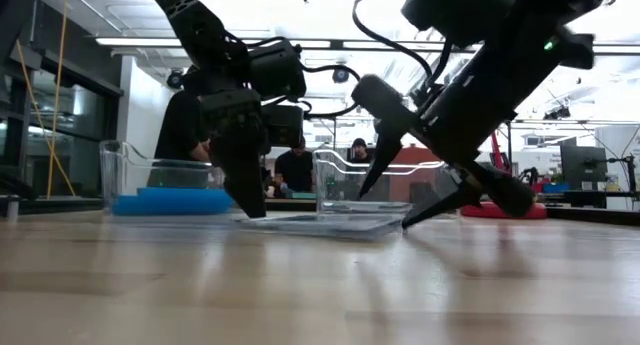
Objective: Pick & place jewel cases by type
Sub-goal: Put the black CD case into the right transparent bin
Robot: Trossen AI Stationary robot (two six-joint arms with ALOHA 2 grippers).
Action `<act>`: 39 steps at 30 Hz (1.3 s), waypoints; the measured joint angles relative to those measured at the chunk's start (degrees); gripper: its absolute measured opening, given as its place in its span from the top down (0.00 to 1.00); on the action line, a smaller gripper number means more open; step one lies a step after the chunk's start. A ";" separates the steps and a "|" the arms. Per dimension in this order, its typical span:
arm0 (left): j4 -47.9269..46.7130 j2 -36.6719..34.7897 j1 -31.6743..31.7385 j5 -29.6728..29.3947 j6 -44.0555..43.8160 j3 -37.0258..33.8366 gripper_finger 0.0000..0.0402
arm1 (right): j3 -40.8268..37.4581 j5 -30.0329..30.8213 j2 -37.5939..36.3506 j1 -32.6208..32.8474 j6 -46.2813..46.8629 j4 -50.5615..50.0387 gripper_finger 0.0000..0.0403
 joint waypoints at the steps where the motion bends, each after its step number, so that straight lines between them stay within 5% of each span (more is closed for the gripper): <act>1: 0.08 0.00 -0.05 0.19 -0.06 0.00 0.47 | -0.06 1.30 -0.34 -0.15 -0.55 -0.46 0.40; 28: 1.14 0.02 -2.83 -1.08 -3.22 -0.17 0.47 | 0.16 4.78 -5.37 0.04 -6.20 2.88 0.40; 39: 11.13 1.68 -5.40 0.11 -8.60 0.03 0.47 | 0.54 1.51 -6.87 -0.72 -14.02 11.48 0.40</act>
